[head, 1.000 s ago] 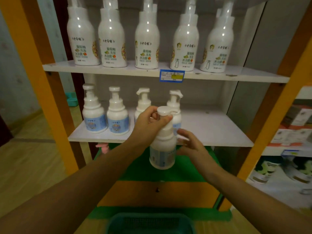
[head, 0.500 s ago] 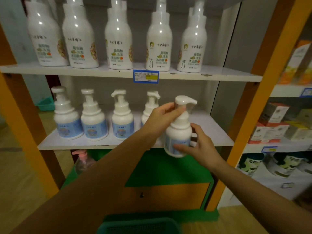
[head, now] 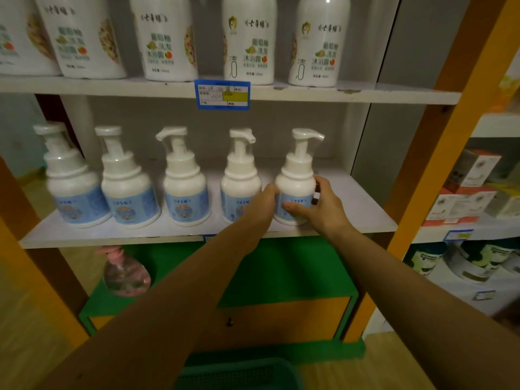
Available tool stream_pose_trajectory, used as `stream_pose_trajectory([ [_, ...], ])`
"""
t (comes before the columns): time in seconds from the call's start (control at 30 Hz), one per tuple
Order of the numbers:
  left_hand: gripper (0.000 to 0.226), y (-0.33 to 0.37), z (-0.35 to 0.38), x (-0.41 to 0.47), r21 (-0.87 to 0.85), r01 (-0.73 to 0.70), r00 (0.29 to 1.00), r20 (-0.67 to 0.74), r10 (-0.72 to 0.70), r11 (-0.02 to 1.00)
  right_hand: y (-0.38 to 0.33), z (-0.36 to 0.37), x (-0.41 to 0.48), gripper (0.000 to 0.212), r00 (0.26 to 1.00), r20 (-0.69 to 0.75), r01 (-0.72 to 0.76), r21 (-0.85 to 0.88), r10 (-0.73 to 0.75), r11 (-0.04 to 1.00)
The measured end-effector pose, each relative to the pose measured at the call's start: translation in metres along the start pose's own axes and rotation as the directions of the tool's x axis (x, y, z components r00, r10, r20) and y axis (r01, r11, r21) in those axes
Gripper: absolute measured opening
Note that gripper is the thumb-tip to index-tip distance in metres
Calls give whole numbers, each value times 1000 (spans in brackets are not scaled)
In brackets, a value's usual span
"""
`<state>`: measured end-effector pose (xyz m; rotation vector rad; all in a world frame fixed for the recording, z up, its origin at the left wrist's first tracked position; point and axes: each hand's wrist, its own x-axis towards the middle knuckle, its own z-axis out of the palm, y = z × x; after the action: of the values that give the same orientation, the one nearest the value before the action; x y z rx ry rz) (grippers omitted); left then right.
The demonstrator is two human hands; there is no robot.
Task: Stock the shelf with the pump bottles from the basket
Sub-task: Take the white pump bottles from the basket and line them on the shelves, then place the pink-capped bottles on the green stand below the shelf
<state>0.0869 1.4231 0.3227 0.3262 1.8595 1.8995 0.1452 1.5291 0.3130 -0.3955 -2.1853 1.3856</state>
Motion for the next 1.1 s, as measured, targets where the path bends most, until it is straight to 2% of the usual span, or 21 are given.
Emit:
stream_pose_trajectory([
  [0.17,29,7,7,-6,71,-33,999,0,33,997,5,4,2,67,1000,6,17,0,-17,1000],
  [0.23,26,11,10,-14,174,-81,995,-39,89,981,2,6,0,65,1000,24,5,-6,-5,1000],
  [0.27,27,10,9,-17,240,-126,988,-55,143,963,0,8,-3,67,1000,-2,10,-40,-10,999],
  [0.33,27,1,-1,-26,370,-317,936,-29,351,873,-3,11,-20,75,989,-131,44,-158,-65,986],
  [0.4,28,-7,-19,-47,442,-418,883,-7,469,793,-6,16,-46,62,957,-209,159,-192,-198,968],
  [0.5,25,-26,-54,-72,484,-464,848,3,529,742,1,29,-85,35,965,-35,258,-71,-261,964],
  [0.6,26,-51,-93,-92,522,-401,886,12,463,753,17,48,-114,31,964,133,235,-9,-232,972],
  [0.7,29,-80,-129,-114,544,-348,911,6,412,763,36,72,-140,33,964,223,138,53,-146,989],
  [0.8,30,-112,-154,-134,525,-257,950,-16,312,812,63,96,-166,35,951,304,39,45,-51,998],
  [0.87,32,-138,-167,-145,517,-181,973,-32,230,837,85,113,-186,37,929,369,-13,-11,16,1000],
  [0.93,34,-169,-179,-154,529,-111,987,-37,154,841,109,129,-206,38,912,407,-5,-111,50,994],
  [1.1,37,-248,-202,-177,649,19,1000,-4,-22,761,155,158,-246,41,824,548,1,-257,145,966],
])
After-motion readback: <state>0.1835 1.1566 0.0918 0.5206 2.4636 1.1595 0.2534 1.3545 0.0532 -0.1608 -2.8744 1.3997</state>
